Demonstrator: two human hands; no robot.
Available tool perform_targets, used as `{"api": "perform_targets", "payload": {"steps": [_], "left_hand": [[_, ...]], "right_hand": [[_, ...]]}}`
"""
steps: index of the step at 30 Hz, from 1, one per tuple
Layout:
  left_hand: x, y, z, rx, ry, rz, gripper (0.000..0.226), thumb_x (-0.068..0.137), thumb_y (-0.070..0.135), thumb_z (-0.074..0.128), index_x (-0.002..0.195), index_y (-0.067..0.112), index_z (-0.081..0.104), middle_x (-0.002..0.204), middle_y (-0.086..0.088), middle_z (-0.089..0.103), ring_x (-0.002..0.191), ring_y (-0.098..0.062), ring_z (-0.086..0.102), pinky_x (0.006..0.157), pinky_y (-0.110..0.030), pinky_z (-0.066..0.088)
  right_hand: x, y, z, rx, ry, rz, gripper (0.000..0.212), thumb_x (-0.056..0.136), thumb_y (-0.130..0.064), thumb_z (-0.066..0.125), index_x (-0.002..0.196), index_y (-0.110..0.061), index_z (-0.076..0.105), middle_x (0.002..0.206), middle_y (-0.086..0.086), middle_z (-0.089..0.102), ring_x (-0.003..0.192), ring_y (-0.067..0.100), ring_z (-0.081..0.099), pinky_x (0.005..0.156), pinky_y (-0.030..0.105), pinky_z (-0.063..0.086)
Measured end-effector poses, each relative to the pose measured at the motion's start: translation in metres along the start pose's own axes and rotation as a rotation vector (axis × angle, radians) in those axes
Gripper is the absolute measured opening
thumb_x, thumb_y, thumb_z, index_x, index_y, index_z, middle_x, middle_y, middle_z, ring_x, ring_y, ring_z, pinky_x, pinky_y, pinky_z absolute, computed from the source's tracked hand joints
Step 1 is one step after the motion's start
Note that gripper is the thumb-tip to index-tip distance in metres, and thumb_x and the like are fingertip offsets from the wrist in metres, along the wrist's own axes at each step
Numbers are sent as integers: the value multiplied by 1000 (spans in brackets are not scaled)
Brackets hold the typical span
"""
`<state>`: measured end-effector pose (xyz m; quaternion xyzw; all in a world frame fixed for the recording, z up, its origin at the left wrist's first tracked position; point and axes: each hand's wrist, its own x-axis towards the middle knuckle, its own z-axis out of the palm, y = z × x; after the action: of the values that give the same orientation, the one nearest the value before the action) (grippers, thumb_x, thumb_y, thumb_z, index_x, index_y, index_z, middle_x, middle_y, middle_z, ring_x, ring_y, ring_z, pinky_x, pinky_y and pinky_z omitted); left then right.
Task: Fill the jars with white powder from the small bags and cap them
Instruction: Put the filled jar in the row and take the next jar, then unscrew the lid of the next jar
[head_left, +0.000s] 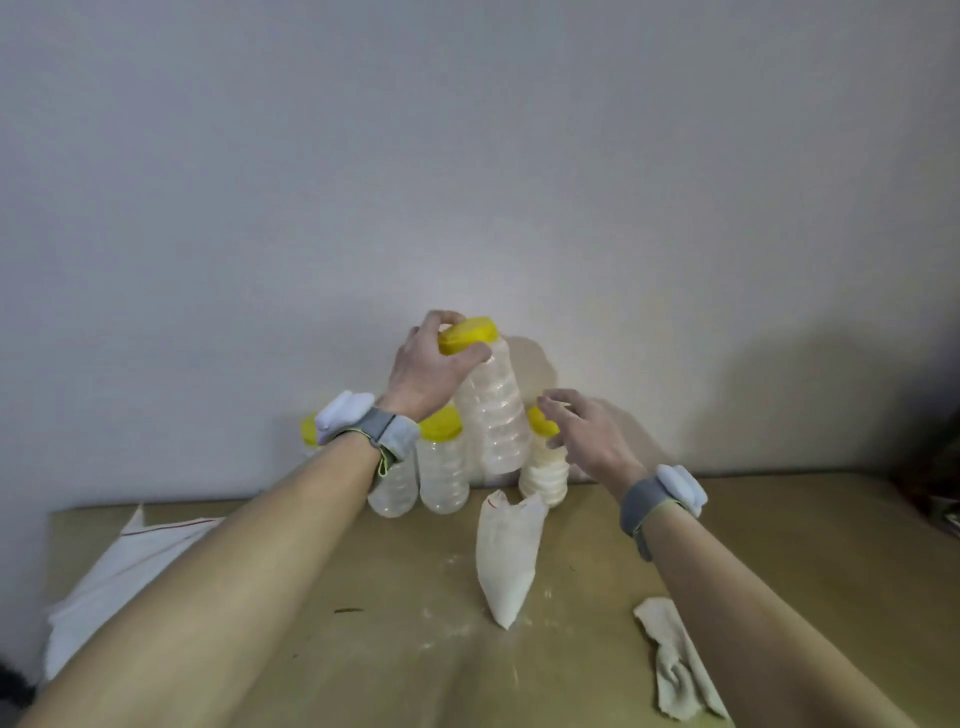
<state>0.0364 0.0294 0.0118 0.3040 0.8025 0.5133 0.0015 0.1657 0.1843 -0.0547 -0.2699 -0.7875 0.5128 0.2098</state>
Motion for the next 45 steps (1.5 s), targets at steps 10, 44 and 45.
{"api": "perform_targets", "payload": {"steps": [10, 44, 45], "left_hand": [[-93, -23, -52, -595, 326, -289, 68, 60, 68, 67, 114, 32, 49, 103, 0, 68, 91, -23, 70, 92, -49, 56], [-205, -117, -55, 783, -447, 40, 55, 65, 40, 70, 113, 25, 48, 100, 5, 62, 80, -21, 55, 66, -30, 37], [-205, -114, -54, 777, -455, 21, 53, 63, 41, 71, 108, 24, 49, 93, 5, 61, 75, -20, 55, 61, -31, 37]], "right_hand": [[-93, -39, 101, 233, -122, 114, 65, 82, -82, 41, 108, -31, 70, 108, -4, 73, 101, 21, 68, 87, 41, 56], [-164, 21, 121, -203, -454, 67, 71, 81, -80, 49, 105, -13, 58, 87, 9, 64, 73, 17, 61, 85, 44, 56], [-165, 22, 119, -198, -460, 53, 68, 85, -75, 50, 111, -13, 58, 97, 11, 66, 78, 17, 62, 86, 42, 57]]}}
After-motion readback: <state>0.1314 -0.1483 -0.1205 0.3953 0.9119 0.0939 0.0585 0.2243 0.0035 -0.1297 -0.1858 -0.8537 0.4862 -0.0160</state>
